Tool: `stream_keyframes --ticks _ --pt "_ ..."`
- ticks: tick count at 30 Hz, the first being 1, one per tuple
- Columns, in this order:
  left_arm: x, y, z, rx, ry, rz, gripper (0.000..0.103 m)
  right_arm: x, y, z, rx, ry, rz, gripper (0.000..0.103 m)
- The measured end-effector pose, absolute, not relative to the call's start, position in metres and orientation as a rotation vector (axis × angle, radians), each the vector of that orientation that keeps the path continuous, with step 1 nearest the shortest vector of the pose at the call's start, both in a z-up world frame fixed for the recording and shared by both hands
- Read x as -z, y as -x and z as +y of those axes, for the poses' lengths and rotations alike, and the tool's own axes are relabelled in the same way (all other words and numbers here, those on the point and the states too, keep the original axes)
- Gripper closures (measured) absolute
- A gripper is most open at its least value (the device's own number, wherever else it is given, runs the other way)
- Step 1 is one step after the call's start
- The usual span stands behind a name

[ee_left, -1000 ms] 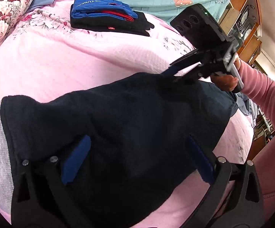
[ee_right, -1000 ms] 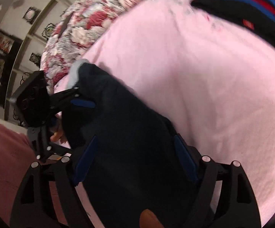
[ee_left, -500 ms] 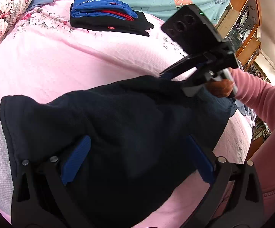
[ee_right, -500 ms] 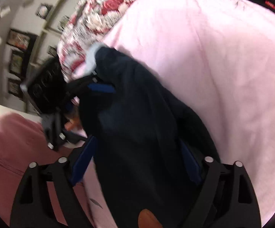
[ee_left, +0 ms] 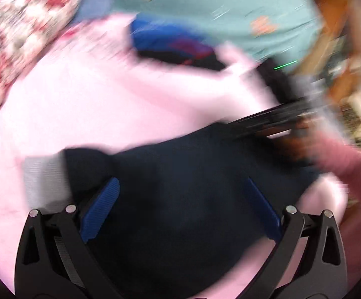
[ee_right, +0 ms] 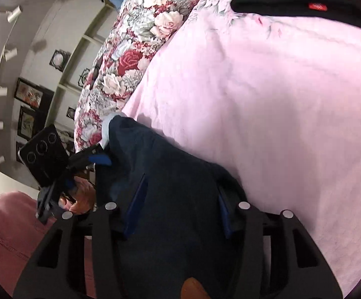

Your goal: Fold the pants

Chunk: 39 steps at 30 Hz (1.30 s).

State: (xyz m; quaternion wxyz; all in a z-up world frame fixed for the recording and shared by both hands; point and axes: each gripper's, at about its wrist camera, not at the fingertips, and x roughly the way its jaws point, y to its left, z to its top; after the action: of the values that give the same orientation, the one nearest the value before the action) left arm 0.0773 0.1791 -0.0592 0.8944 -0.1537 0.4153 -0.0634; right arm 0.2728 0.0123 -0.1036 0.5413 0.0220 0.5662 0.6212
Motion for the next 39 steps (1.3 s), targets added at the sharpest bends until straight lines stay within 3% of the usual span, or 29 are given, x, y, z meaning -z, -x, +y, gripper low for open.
stream_keyframes --ticks 3,5,9,11,19,26,31,34,39 --pt "0.056 -0.078 0.181 0.138 0.334 0.865 0.003 0.093 -0.264 0.011 -1.405 0.007 1.304 0.050" --pt "0.056 -0.077 0.179 0.126 0.322 0.880 0.003 0.073 -0.249 -0.002 -1.287 0.095 1.184 0.032" --pt "0.045 -0.080 0.171 0.088 0.363 0.872 0.002 0.038 -0.197 -0.035 -1.216 0.074 0.922 0.016" --pt "0.044 -0.082 0.161 0.127 0.375 0.870 0.002 0.036 -0.173 -0.046 -1.274 0.029 0.908 0.009" --pt "0.064 -0.092 0.129 0.024 0.188 0.940 0.002 0.083 -0.155 -0.128 -0.896 0.127 1.037 0.009" --pt "0.065 -0.091 0.127 -0.010 0.178 0.931 0.002 0.073 -0.140 -0.336 -0.400 -0.224 0.975 0.012" --pt "0.066 -0.091 0.127 -0.009 0.178 0.927 0.002 0.066 -0.108 -0.439 -0.284 -0.666 0.816 0.012" --pt "0.066 -0.091 0.127 -0.008 0.177 0.925 0.002 0.076 -0.114 -0.452 -0.257 -0.721 0.847 0.025" --pt "0.066 -0.090 0.129 -0.004 0.183 0.918 0.002 0.090 -0.131 -0.446 -0.253 -0.735 0.917 0.038"
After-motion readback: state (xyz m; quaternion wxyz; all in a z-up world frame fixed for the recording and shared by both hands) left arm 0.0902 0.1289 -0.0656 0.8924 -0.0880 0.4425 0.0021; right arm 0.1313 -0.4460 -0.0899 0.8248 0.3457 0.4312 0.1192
